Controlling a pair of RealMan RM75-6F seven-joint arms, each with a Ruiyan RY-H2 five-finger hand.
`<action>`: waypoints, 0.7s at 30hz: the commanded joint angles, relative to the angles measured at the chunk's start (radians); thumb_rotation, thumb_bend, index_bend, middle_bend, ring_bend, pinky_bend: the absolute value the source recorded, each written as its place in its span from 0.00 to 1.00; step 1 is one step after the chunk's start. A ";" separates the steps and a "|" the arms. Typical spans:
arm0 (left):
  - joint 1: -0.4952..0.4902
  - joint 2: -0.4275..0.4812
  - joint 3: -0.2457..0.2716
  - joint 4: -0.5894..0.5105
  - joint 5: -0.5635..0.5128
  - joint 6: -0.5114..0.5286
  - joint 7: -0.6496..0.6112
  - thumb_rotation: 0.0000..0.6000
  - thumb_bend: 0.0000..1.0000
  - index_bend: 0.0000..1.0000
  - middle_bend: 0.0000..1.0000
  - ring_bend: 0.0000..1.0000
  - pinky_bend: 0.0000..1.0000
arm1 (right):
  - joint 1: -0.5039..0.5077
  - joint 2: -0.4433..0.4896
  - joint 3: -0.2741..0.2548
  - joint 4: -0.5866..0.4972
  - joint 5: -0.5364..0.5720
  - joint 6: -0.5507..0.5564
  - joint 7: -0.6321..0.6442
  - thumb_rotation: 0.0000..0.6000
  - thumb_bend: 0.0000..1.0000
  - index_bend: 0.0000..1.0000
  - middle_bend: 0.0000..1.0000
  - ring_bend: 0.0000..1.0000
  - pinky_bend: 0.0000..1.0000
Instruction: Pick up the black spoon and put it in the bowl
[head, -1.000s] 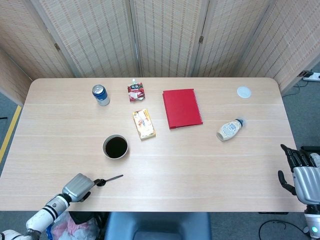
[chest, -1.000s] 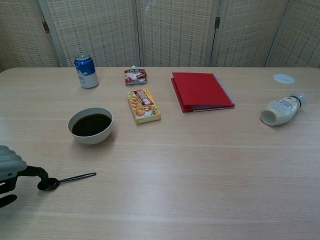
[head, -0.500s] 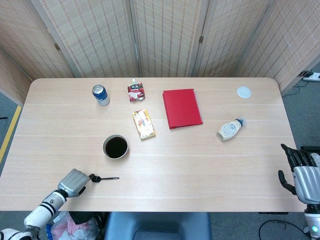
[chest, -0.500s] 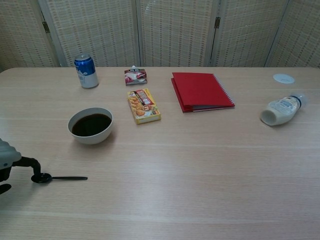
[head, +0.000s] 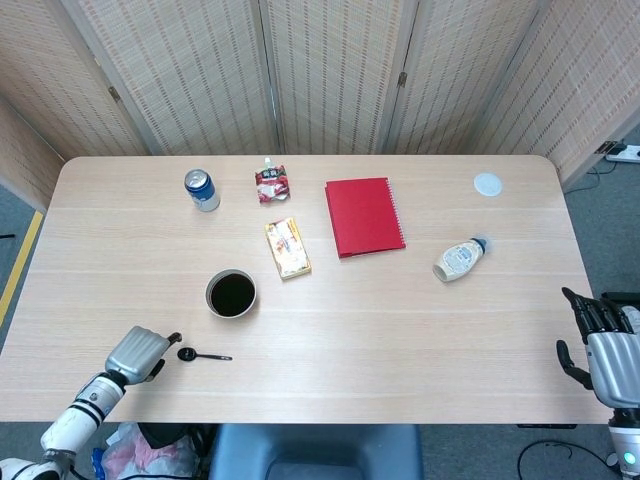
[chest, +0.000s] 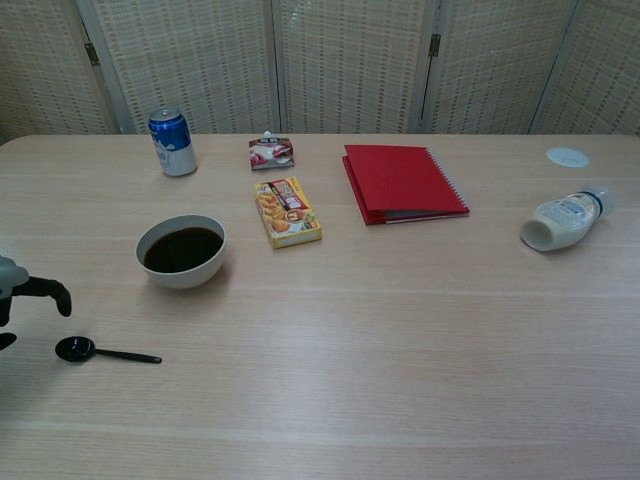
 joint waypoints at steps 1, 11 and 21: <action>0.029 -0.011 0.002 0.000 0.087 0.079 -0.061 1.00 0.57 0.27 0.96 0.88 0.96 | 0.001 0.000 0.000 0.001 -0.001 -0.002 0.001 1.00 0.39 0.09 0.18 0.18 0.15; 0.060 -0.072 -0.001 0.027 0.279 0.220 -0.254 1.00 0.32 0.30 0.93 0.85 0.96 | 0.004 -0.002 0.000 0.005 -0.005 -0.004 0.007 1.00 0.39 0.09 0.18 0.18 0.15; 0.026 -0.187 -0.042 0.093 0.193 0.128 -0.212 1.00 0.30 0.44 1.00 0.94 0.99 | -0.010 -0.002 -0.004 0.018 -0.005 0.014 0.026 1.00 0.40 0.09 0.18 0.20 0.17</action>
